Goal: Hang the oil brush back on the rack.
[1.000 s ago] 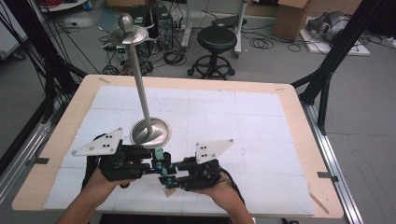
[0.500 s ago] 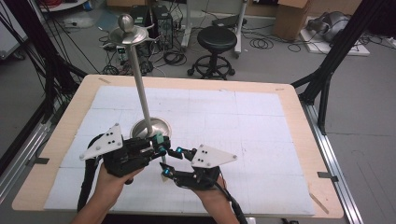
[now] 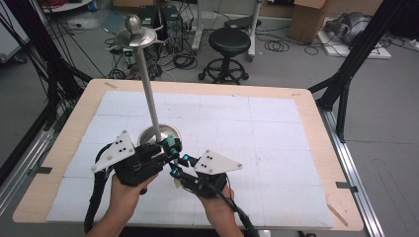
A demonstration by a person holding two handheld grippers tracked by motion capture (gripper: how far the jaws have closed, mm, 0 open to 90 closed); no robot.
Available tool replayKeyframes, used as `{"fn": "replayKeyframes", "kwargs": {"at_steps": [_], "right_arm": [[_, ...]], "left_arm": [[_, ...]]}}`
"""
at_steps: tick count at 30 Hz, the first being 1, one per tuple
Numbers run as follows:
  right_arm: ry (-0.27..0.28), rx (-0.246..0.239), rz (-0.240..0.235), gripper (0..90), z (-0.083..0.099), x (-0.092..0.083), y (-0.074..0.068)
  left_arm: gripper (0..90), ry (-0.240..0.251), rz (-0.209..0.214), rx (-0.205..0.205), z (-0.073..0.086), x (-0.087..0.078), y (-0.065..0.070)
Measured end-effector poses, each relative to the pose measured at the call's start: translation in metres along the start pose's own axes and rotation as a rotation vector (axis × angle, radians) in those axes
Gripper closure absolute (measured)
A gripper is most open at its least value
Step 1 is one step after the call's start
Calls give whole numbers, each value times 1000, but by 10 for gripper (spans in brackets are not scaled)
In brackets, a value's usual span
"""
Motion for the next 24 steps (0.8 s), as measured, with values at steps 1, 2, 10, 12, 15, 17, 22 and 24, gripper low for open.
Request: {"fn": "replayKeyframes", "kwargs": {"at_steps": [1,2,10,12,15,17,22,24], "right_arm": [[5,-2,8,791,0,0,1],[1,6,-1,802,0,-1,1],[-9,22,-89,817,-1,-6,2],[-4,26,-140,818,-1,-8,2],[1,38,-230,818,-2,-12,3],[4,43,-294,817,-2,-13,4],[-15,36,-460,817,0,-14,-1],[-21,24,-504,818,0,-14,-4]], "left_arm": [[825,1,-5,0,0,0,0],[825,3,-1,-5,0,0,0],[733,21,129,-55,-2,-4,-6],[598,13,198,-81,-2,-6,-9],[523,16,280,-89,-3,-11,-10],[515,29,341,-86,-4,-13,-9],[518,16,480,-105,-3,-17,-2],[537,5,519,-98,-2,-18,1]]}}
Point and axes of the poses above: each handheld gripper's, and its own axes: x roughly forward along the jaws, z roughly out of its underside, y roughly to its right, the point moved 5 cm from there along x, roughly forward along the jaws, and after that the axes turned 5 degrees about x, right-handed, at the moved point
